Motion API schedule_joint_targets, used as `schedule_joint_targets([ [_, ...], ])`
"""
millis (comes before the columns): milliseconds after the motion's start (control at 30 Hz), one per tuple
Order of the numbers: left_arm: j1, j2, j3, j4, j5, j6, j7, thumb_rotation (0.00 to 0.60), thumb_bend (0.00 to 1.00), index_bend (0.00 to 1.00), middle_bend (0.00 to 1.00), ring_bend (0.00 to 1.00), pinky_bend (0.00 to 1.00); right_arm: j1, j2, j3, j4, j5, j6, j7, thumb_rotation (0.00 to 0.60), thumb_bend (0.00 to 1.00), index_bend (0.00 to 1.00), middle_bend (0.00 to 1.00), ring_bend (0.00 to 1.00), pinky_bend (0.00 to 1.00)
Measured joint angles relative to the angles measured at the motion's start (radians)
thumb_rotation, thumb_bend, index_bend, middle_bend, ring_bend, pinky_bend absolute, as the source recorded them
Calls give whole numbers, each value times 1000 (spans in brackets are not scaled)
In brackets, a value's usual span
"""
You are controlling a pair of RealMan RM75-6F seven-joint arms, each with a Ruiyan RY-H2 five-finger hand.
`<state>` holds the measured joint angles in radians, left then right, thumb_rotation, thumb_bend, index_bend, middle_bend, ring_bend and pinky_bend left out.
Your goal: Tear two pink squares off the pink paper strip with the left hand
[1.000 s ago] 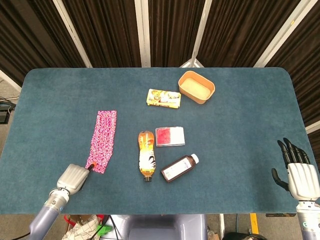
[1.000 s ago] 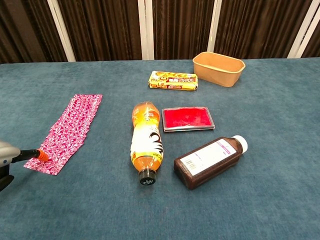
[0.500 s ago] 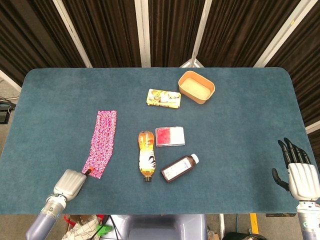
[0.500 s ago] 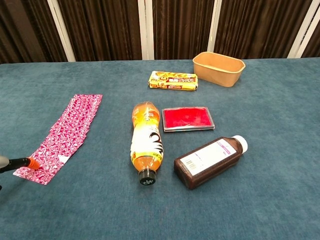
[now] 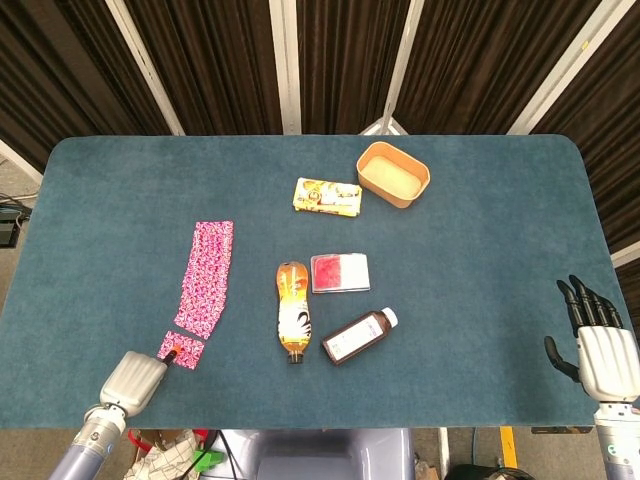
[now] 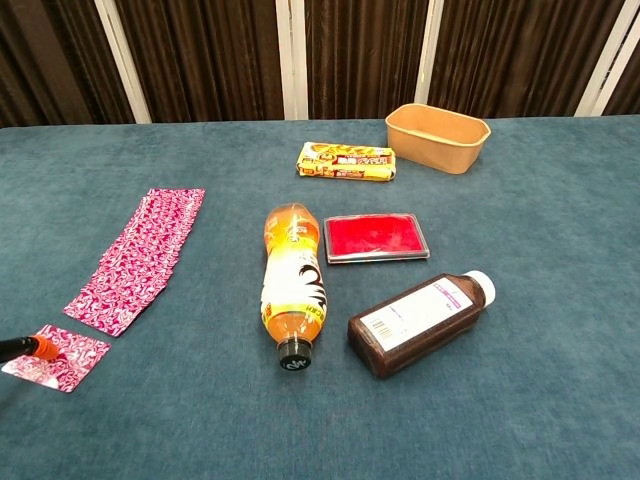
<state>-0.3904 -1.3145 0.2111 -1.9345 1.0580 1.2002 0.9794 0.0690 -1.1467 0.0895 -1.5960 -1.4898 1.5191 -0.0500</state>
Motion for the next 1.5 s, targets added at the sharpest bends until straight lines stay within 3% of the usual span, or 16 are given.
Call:
schedule_joint_targets([
  [600, 26, 61, -5, -44, 158, 64, -130, 600, 862, 153, 892, 710, 670, 1, -3, 1, -1, 3, -4, -6, 600, 412, 32, 55, 116, 152],
  [733, 20, 84, -25, -54, 166, 62, -159, 600, 862, 153, 892, 710, 670, 2, -4, 0, -1, 4, -7, -9, 600, 411, 32, 56, 116, 152],
  [900, -20, 85, -68, -50, 90, 11, -151, 600, 862, 153, 892, 710, 670, 1, -3, 1, -3, 7, -6, -8, 600, 411, 32, 55, 116, 152],
  [1233, -142, 37, -155, -7, -176, -109, -64, 600, 862, 153, 892, 710, 670, -1, 1, 3, -1, 11, -6, 4, 600, 412, 32, 55, 116, 152],
  [1500, -212, -18, -172, 34, -290, -144, -9, 600, 862, 153, 892, 710, 670, -3, 5, 5, 2, 12, -3, 17, 600, 411, 32, 55, 116, 152],
])
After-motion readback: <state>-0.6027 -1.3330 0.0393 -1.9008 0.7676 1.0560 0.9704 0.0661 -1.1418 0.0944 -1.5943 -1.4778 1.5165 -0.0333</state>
